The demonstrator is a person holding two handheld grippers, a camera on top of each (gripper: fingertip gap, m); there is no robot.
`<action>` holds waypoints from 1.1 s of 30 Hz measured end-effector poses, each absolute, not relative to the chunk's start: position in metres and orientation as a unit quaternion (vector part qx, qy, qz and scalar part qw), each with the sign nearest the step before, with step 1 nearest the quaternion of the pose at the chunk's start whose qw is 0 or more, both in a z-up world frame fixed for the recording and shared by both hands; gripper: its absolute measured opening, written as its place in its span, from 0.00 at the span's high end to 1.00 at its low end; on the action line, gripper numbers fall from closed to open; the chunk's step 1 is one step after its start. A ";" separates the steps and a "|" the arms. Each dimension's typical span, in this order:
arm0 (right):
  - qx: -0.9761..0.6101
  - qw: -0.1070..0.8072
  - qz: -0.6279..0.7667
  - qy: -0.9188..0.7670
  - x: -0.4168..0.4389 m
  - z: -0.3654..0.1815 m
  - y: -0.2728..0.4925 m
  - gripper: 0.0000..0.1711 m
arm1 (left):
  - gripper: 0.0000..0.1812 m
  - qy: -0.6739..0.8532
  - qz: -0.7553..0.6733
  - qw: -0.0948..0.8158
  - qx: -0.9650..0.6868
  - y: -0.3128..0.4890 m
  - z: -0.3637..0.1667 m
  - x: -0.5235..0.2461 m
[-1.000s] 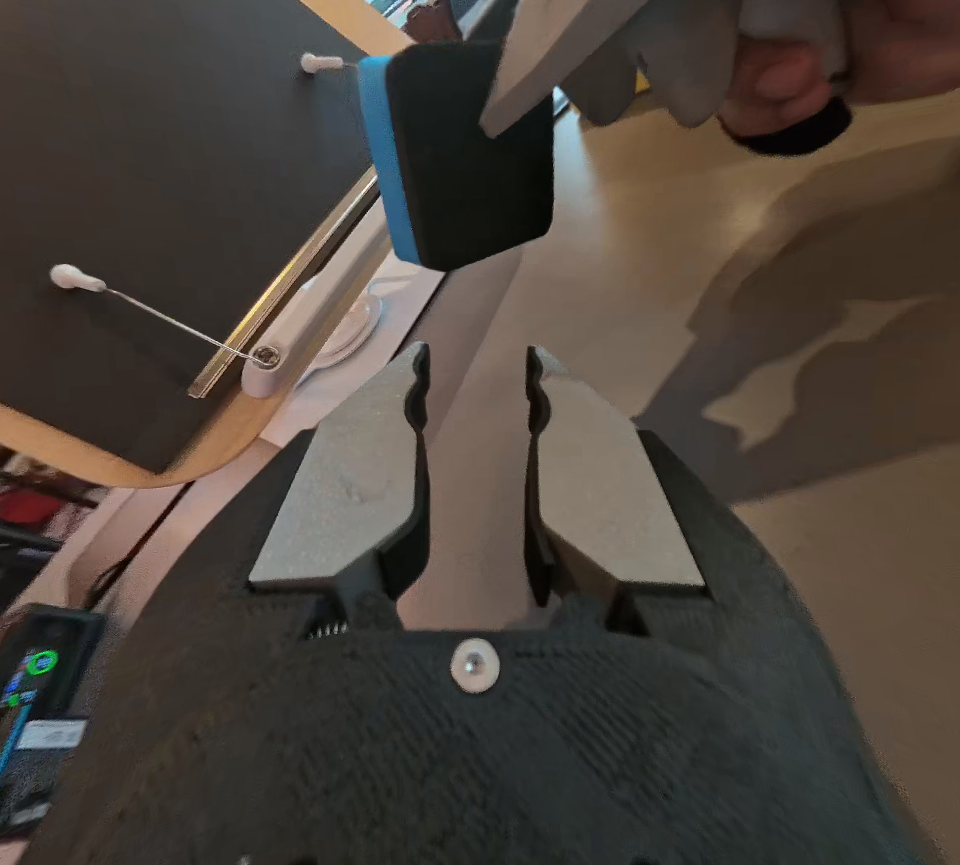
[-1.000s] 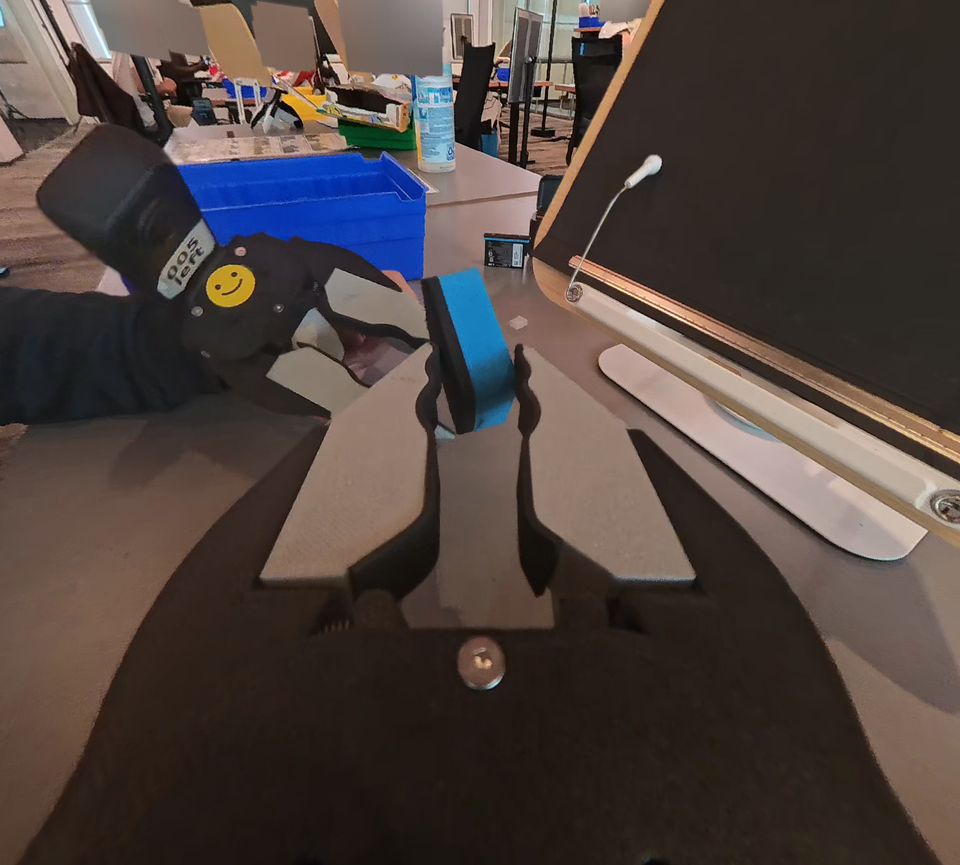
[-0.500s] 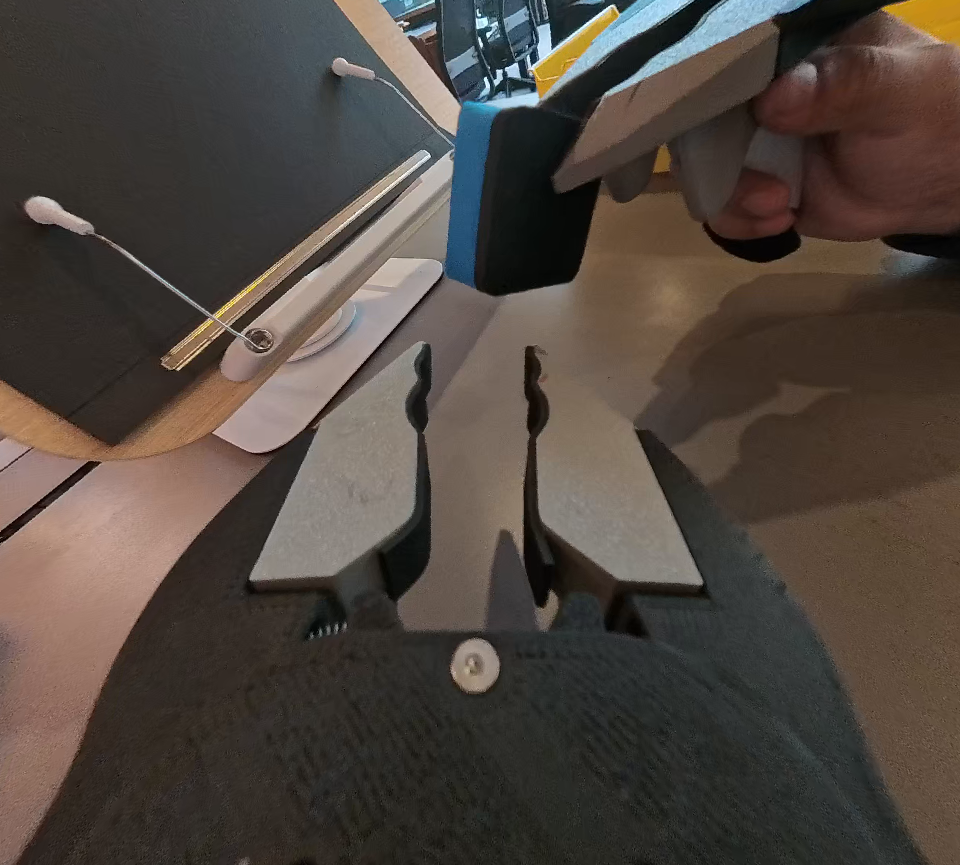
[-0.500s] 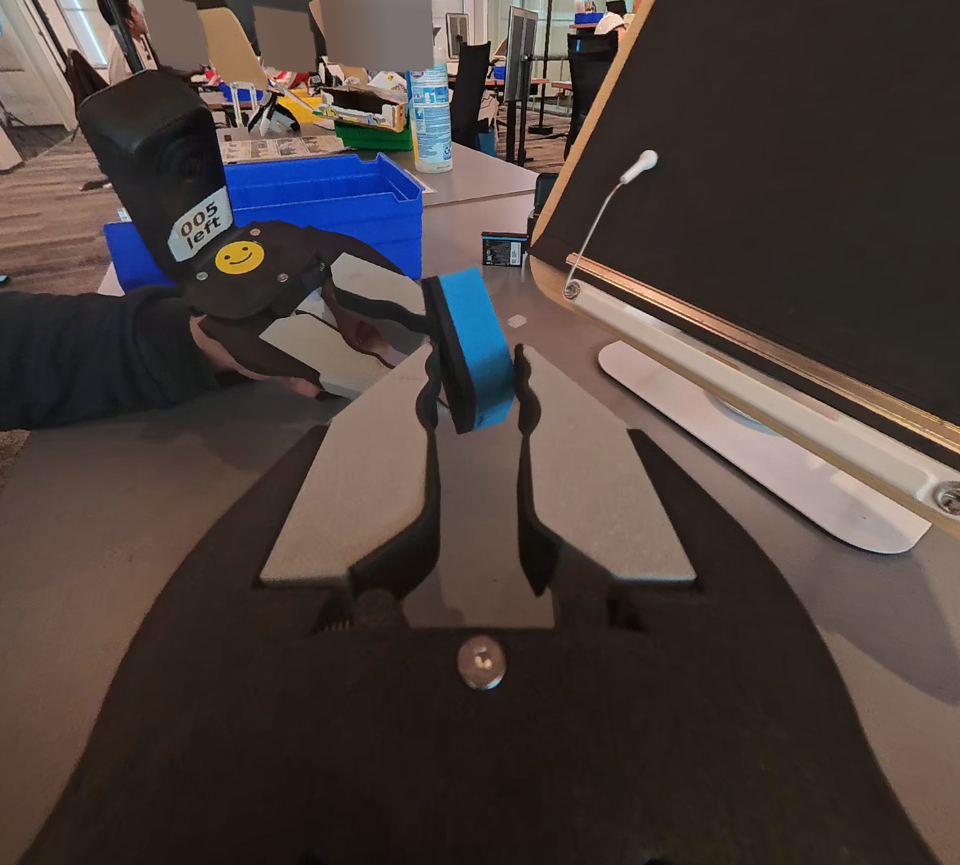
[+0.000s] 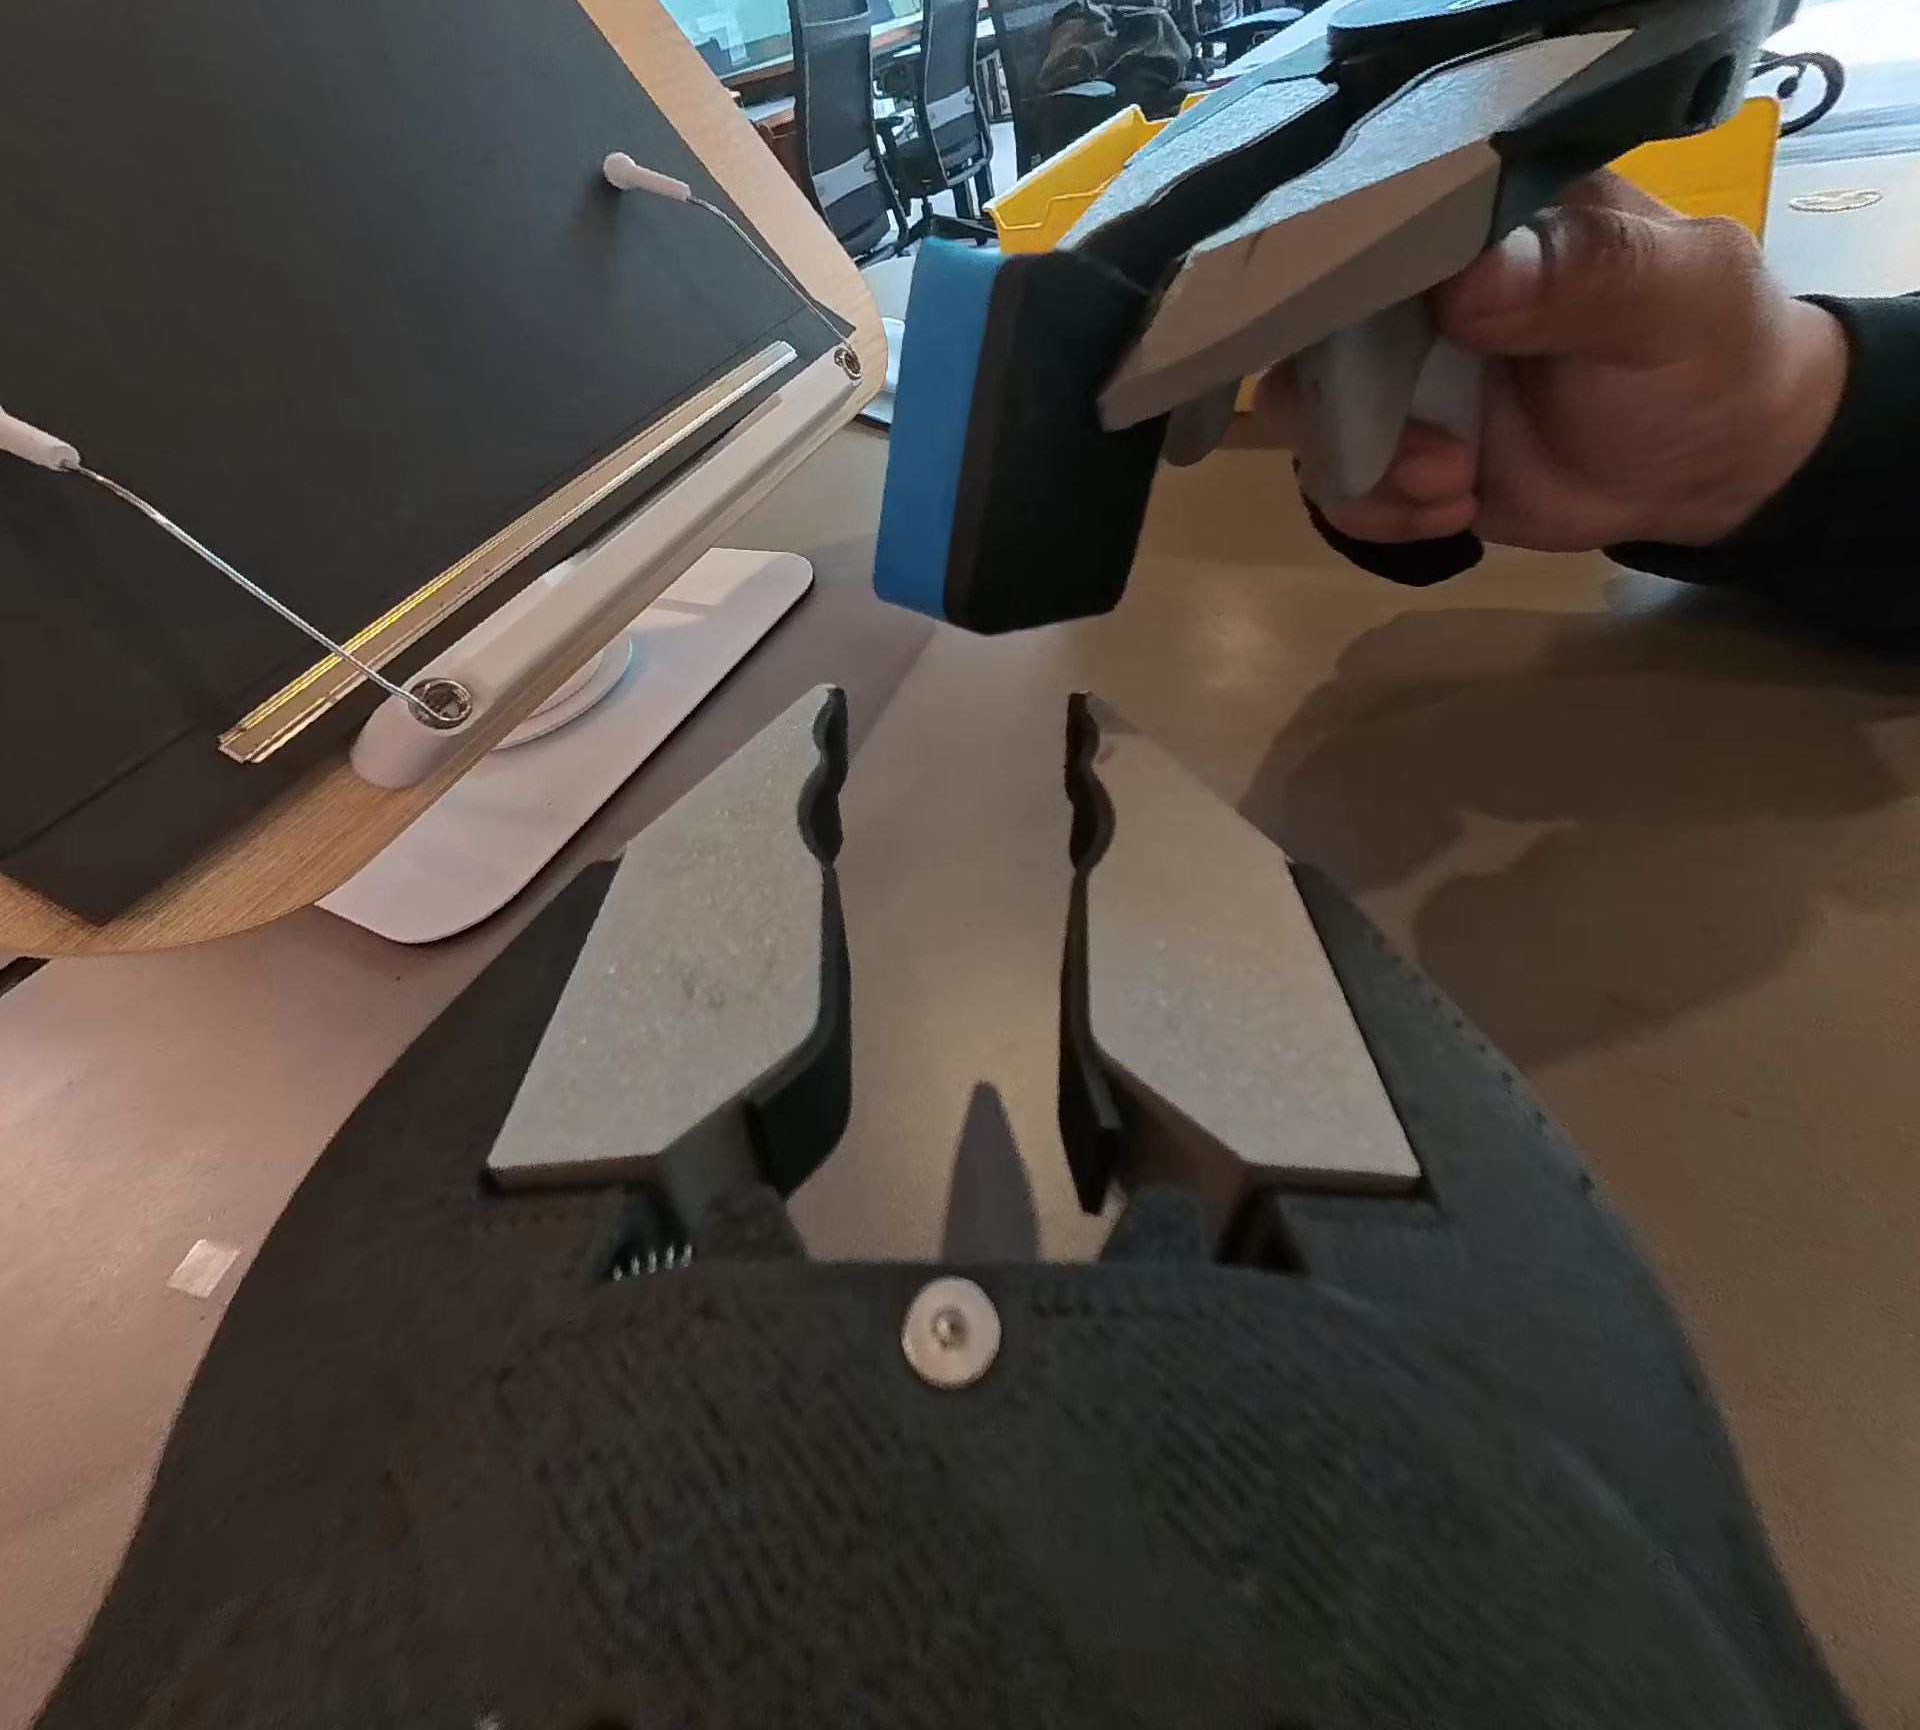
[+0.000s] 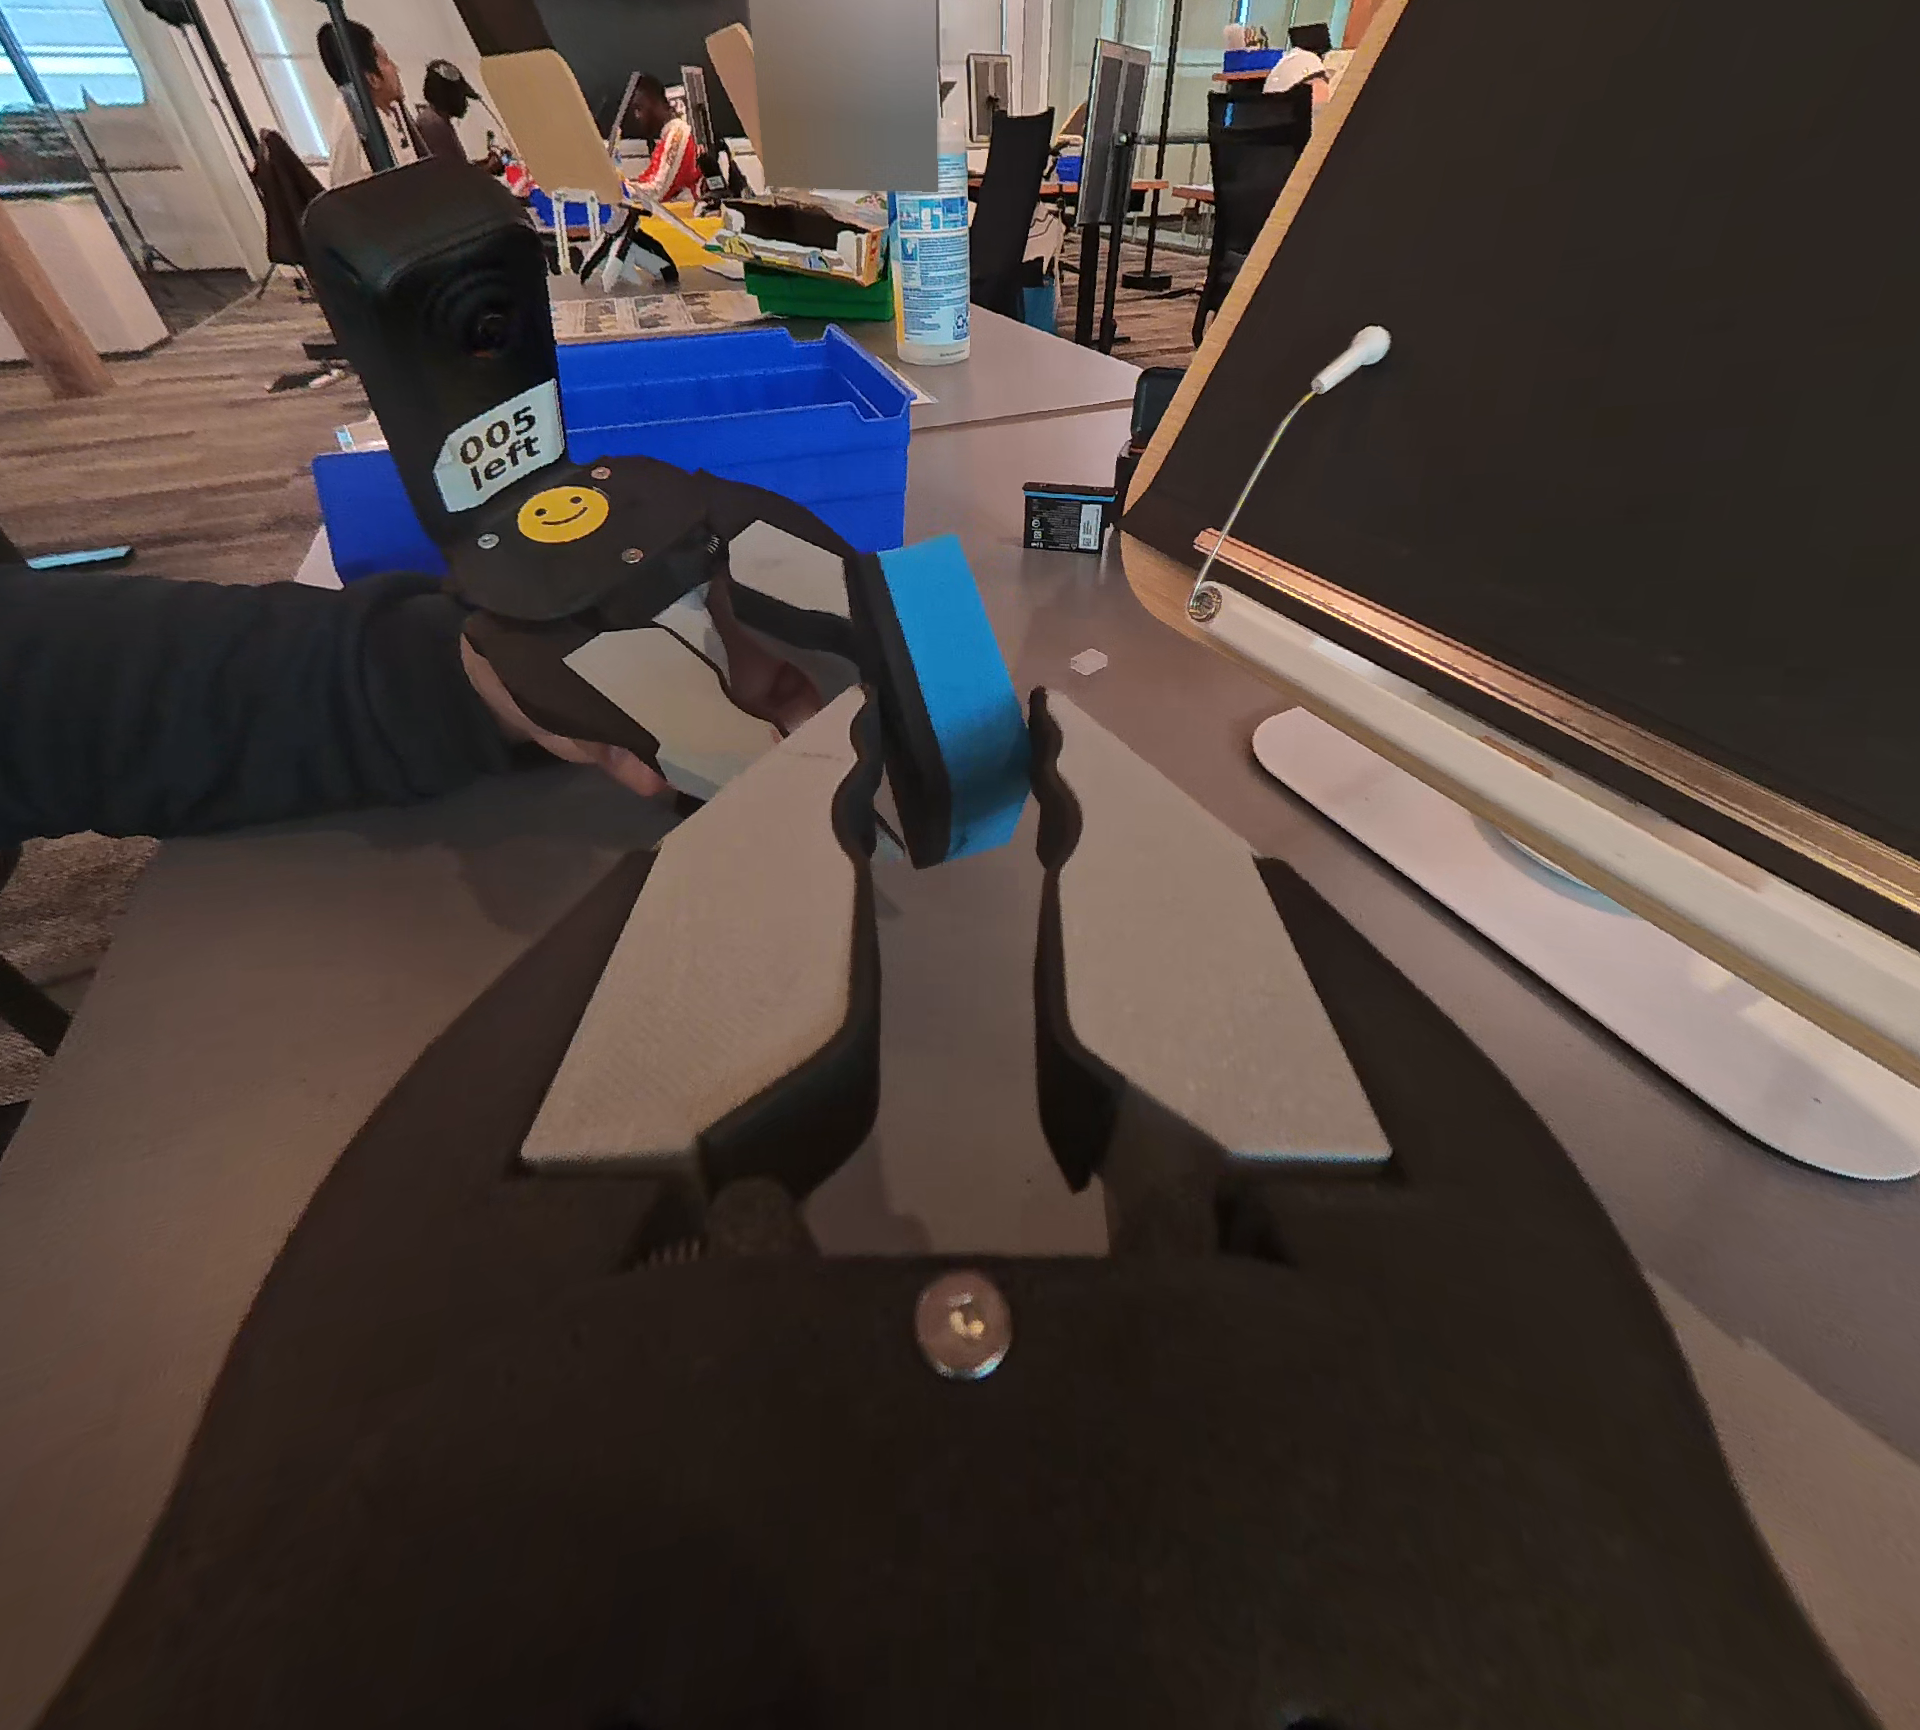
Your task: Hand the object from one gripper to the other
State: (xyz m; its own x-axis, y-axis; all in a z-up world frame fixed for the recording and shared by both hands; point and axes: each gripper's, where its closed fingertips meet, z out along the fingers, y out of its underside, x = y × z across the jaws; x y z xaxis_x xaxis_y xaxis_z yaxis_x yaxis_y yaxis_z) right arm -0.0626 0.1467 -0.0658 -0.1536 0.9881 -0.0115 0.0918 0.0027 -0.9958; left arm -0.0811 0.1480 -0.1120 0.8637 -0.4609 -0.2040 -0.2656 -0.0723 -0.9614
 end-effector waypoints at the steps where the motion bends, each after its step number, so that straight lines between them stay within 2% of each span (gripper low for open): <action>1: -0.483 0.434 0.514 -0.560 -0.063 -0.066 0.146 0.86 | 0.78 0.250 -0.077 0.634 -0.728 0.148 -0.112 -0.081; 9: -0.483 0.431 0.511 -0.565 -0.064 -0.069 0.144 0.86 | 0.79 0.255 -0.070 0.634 -0.727 0.148 -0.113 -0.080; 12: -0.484 0.431 0.512 -0.565 -0.064 -0.069 0.144 0.86 | 0.82 0.242 -0.056 0.641 -0.726 0.151 -0.110 -0.086; 20: -0.472 0.426 0.529 -0.562 -0.060 -0.065 0.145 0.86 | 0.75 0.251 -0.116 0.640 -0.717 0.144 -0.107 -0.075; 30: -0.428 0.394 0.565 -0.585 -0.056 -0.059 0.122 0.86 | 0.75 0.269 -0.145 0.649 -0.697 0.136 -0.102 -0.063; 33: -0.423 0.394 0.561 -0.593 -0.058 -0.061 0.118 0.87 | 0.78 0.290 -0.163 0.649 -0.684 0.129 -0.100 -0.055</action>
